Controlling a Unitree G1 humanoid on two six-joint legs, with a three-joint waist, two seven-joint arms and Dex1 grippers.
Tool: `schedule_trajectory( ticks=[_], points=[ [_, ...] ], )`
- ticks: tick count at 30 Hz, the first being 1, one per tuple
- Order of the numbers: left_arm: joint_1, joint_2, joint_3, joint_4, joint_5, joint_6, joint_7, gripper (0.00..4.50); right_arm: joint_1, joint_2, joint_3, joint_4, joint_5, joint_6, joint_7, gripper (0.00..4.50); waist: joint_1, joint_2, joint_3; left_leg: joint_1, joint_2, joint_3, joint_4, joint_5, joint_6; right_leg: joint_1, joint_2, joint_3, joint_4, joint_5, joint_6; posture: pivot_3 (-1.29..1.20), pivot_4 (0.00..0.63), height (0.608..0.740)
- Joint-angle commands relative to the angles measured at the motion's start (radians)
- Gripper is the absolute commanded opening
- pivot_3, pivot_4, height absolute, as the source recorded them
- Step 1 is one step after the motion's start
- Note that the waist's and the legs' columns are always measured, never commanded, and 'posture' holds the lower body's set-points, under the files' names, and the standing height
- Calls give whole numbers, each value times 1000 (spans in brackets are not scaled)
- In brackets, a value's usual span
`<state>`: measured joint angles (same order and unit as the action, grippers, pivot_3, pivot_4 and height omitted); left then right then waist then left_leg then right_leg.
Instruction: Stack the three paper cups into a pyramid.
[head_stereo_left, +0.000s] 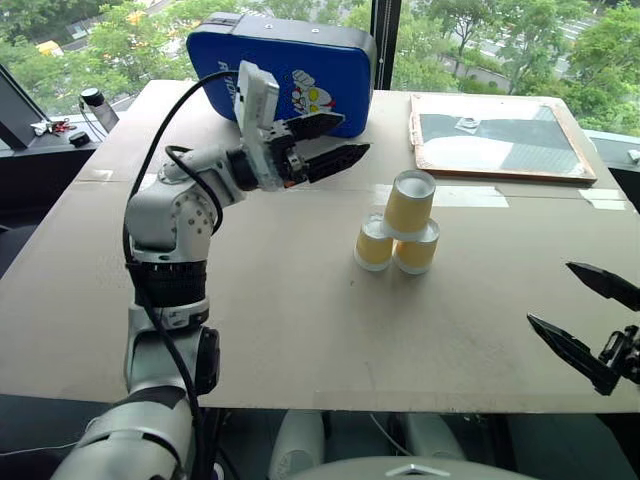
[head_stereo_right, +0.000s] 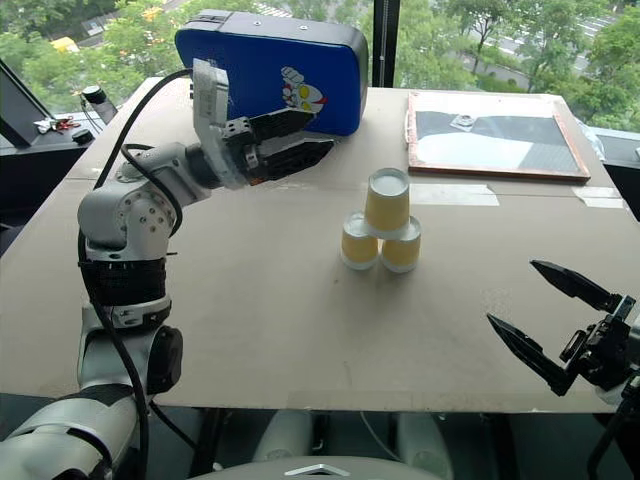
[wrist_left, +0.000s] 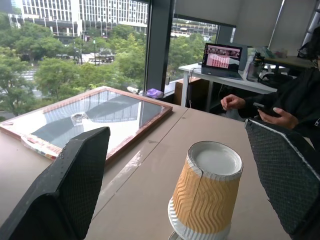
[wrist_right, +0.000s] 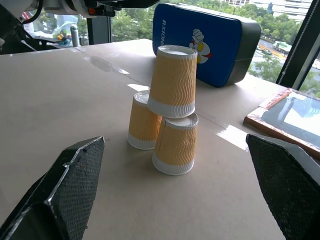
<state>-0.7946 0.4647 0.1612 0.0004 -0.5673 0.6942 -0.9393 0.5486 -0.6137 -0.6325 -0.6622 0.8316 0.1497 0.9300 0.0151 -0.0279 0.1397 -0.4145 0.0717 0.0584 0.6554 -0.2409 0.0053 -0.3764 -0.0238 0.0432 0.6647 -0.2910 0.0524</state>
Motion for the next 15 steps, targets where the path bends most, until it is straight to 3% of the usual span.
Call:
schedule_trajectory(
  ticks=[1, 6, 15],
  points=[
    [73, 4, 50, -61, -25, -59, 28, 4440, -33, -6, 15, 17, -15, -4, -3, 4500, -1, 0, 0, 0, 0, 0, 0, 0, 0, 0, 0, 0, 0, 0, 0, 0, 150, 740],
    [264, 41, 103, -143, -105, -37, 0, 4440, -48, -15, 31, 75, -60, -3, 13, 4500, -2, 0, 0, 0, 0, 0, 0, 0, 0, 0, 0, 0, 0, 0, 0, 0, 150, 740],
    [766, 241, 158, -172, 3, -186, -106, 4440, 41, -25, 26, 271, -278, -43, 14, 4500, -2, 1, 0, 2, 0, 2, -2, 0, 0, 0, -2, 0, -1, 0, -1, 0, 150, 740]
  ],
)
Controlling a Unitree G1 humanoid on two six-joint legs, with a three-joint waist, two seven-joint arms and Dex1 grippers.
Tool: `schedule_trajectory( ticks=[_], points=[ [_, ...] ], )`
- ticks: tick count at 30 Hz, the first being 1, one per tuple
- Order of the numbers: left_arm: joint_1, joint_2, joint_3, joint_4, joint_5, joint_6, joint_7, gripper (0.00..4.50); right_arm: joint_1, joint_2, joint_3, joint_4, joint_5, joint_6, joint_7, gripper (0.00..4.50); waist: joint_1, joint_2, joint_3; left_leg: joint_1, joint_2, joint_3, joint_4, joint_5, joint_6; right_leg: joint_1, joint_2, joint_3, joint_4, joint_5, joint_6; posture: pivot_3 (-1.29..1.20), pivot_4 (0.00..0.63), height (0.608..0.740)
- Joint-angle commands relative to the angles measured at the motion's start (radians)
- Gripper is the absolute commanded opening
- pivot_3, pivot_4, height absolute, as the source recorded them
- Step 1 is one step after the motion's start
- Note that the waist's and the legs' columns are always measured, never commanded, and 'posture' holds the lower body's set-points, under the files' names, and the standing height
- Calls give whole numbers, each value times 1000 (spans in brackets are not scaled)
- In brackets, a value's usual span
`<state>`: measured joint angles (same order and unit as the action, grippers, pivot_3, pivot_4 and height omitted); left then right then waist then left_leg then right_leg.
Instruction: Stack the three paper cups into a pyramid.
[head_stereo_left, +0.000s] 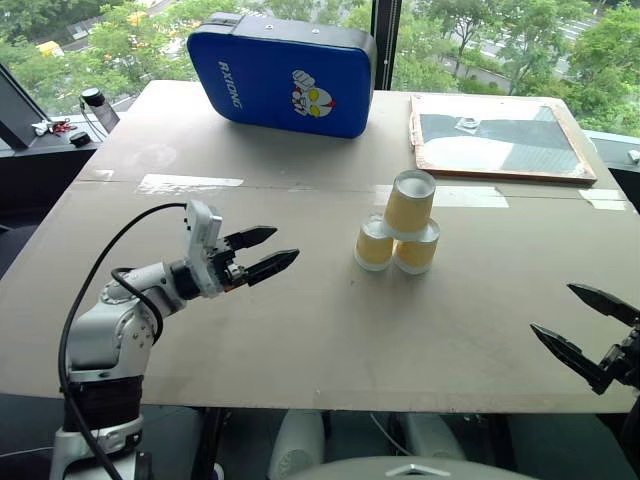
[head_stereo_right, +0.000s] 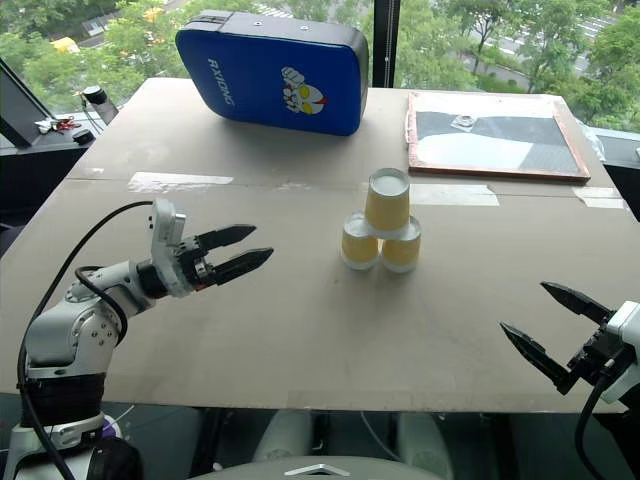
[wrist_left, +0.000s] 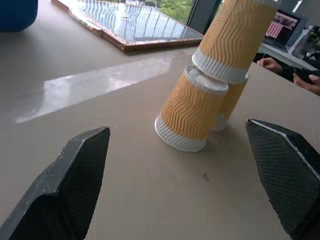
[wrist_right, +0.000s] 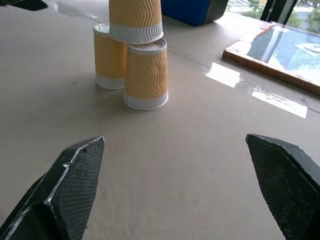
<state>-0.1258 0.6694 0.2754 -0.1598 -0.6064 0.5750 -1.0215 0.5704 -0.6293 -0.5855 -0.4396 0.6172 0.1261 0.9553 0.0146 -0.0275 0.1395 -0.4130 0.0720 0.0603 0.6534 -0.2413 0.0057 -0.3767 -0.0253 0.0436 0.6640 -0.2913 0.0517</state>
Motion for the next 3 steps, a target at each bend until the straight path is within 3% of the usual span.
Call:
schedule_trajectory(
  ticks=[1, 3],
  points=[
    [149, 44, 50, -10, 53, -89, -32, 4440, 14, -6, -22, 61, -70, -14, -25, 4500, -2, 1, 0, 0, 0, 1, 0, 0, 0, 0, 0, 1, 0, 0, 0, 0, 150, 740],
    [205, 47, 59, -33, 42, -93, -30, 4440, -2, 1, -5, 60, -67, -7, -30, 4500, -2, 0, 0, 0, 0, 1, -1, 0, 0, 0, -1, 1, 0, 0, 0, 0, 150, 740]
  ],
)
